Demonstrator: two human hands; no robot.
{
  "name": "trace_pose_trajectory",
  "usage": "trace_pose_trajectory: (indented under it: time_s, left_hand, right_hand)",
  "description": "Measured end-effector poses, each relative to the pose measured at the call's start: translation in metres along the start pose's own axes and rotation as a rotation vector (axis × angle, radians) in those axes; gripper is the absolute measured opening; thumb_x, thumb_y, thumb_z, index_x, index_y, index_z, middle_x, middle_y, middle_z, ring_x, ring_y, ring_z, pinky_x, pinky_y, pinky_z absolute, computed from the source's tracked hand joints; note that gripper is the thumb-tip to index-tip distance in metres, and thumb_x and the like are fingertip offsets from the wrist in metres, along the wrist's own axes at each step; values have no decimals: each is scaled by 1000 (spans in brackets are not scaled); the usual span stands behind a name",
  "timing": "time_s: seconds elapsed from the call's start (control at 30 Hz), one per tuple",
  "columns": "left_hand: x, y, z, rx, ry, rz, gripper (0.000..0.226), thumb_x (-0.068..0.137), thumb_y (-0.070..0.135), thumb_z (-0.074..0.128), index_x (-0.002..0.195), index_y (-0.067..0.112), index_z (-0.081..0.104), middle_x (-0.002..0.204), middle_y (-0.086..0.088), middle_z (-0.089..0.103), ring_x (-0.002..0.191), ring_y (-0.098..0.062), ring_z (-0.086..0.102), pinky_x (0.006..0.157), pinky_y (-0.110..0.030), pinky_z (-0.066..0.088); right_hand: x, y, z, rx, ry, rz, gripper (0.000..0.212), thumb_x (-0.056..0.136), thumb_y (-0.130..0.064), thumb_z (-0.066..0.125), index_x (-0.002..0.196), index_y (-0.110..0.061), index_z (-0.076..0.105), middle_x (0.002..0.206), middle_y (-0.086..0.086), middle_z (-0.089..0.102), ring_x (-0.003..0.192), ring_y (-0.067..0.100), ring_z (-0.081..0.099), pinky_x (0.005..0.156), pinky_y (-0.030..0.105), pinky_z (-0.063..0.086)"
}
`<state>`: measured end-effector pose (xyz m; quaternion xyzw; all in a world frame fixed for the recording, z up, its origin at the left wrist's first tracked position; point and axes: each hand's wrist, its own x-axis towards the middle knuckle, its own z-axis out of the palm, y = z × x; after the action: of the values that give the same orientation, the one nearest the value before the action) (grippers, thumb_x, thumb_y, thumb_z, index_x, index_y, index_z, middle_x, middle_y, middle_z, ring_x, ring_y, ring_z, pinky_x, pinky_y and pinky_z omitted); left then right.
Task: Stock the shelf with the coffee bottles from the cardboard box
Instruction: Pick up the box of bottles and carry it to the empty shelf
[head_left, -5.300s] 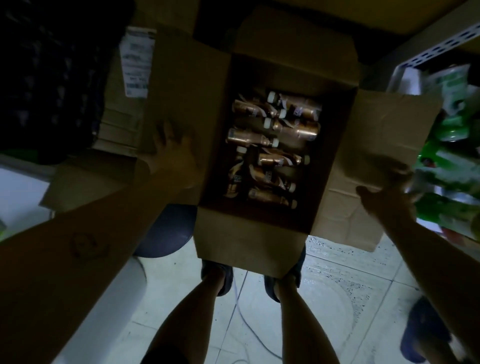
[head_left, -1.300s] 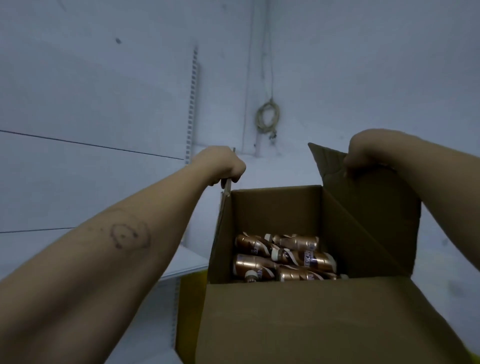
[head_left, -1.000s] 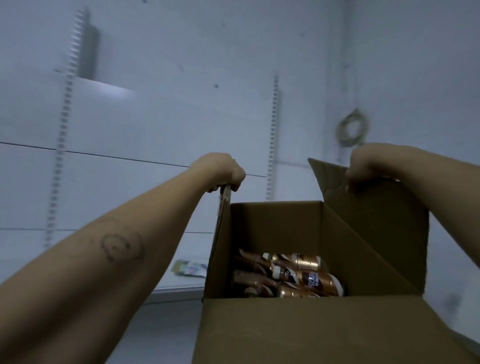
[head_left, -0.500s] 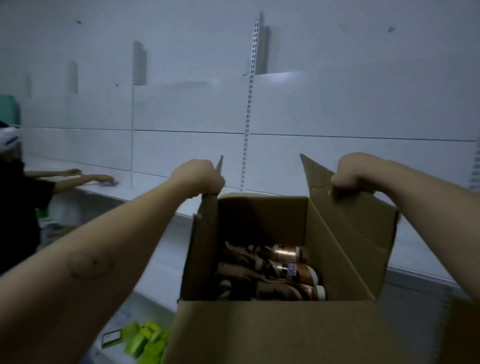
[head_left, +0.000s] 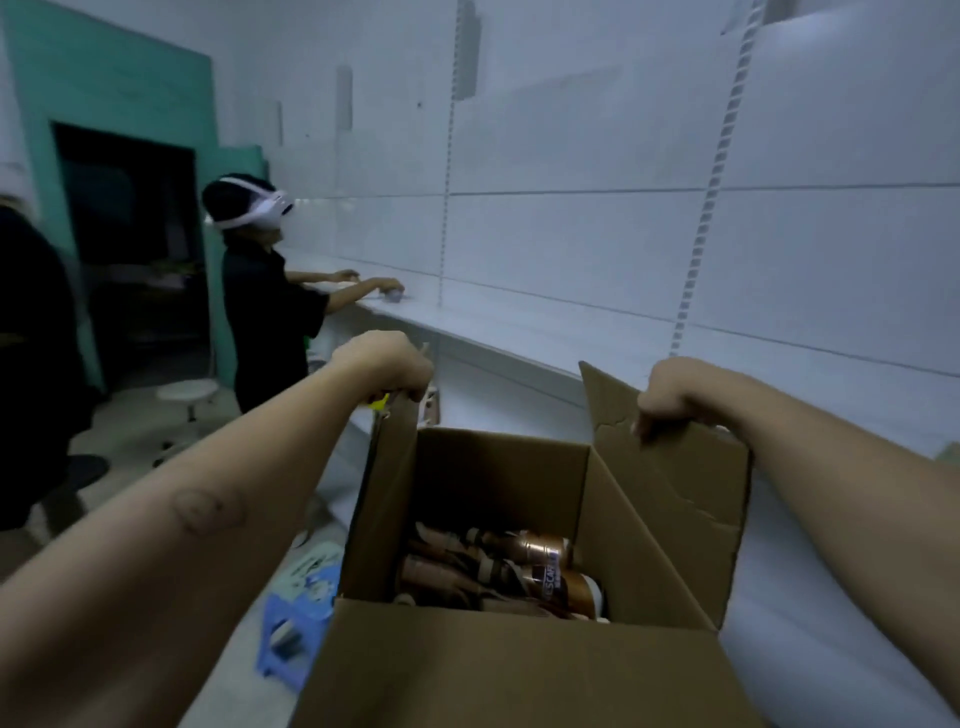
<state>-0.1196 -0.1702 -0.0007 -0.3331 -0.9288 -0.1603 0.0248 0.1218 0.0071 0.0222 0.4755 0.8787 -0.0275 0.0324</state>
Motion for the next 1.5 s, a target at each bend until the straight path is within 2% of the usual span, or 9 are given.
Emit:
trace_pose_trajectory:
  time_s: [0.17, 0.33, 0.43, 0.7, 0.9, 1.13, 1.23, 1.37, 1.5]
  left_hand:
    - [52, -69, 41, -3, -41, 1, 17, 62, 29, 63, 59, 12, 64, 50, -4, 61, 46, -20, 60, 41, -20, 41]
    - [99, -117, 97, 90, -67, 56, 15, 74, 28, 53, 68, 15, 57, 63, -2, 57, 58, -20, 55, 45, -25, 35]
    - [126, -138, 135, 117, -114, 68, 14, 76, 30, 52, 70, 18, 53, 68, -2, 57, 61, -18, 53, 48, -27, 34]
    - [194, -172, 242, 111, -346, 45, 21, 74, 29, 50, 62, 14, 60, 50, 1, 63, 51, -14, 62, 49, -23, 39]
    - [252, -155, 335, 215, -540, 103, 22, 75, 28, 52, 63, 12, 62, 59, -2, 65, 57, -16, 62, 52, -23, 48]
    - [280, -145, 417, 354, -720, 199, 24, 80, 31, 52, 64, 18, 40, 72, -8, 54, 66, -21, 55, 59, -30, 45]
    - [289, -138, 444, 389, -782, 244, 21, 79, 30, 51, 66, 17, 43, 80, -11, 60, 81, -28, 63, 68, -33, 49]
    - [306, -124, 475, 424, -786, 322, 27, 79, 35, 52, 97, 15, 58, 100, -9, 63, 95, -28, 62, 71, -32, 44]
    - [326, -106, 502, 431, -815, 458, 32, 78, 36, 53, 99, 14, 63, 99, -8, 65, 93, -28, 63, 69, -31, 45]
  right_hand:
    - [59, -65, 56, 97, 0, 30, 33, 74, -30, 78, 52, -9, 64, 47, 6, 59, 46, 24, 58, 40, 22, 43]
    - [102, -110, 115, 180, -61, 79, 26, 77, -29, 76, 70, -7, 66, 71, 10, 64, 59, 25, 64, 39, 24, 47]
    - [123, -125, 153, 149, -106, 116, 21, 81, -27, 68, 80, -7, 66, 80, 10, 67, 66, 24, 68, 55, 32, 58]
    - [194, -136, 261, 134, -116, 228, 13, 80, -27, 62, 72, -17, 61, 73, 1, 63, 67, 19, 60, 52, 23, 38]
    - [255, -115, 360, 193, -227, 290, 16, 80, -30, 58, 72, -17, 61, 75, 2, 63, 69, 19, 61, 59, 29, 51]
    - [264, -104, 435, 258, -404, 388, 27, 86, -36, 58, 66, -17, 57, 72, 2, 60, 69, 21, 60, 55, 26, 44]
    - [254, -104, 463, 247, -466, 424, 25, 87, -40, 57, 81, -17, 65, 88, 4, 66, 82, 22, 63, 64, 28, 51]
    - [243, -97, 489, 291, -539, 496, 36, 92, -43, 48, 106, -17, 67, 112, 7, 67, 102, 25, 64, 74, 29, 49]
    - [232, -110, 493, 336, -525, 614, 30, 97, -36, 48, 109, -13, 63, 116, 10, 64, 105, 25, 62, 71, 26, 40]
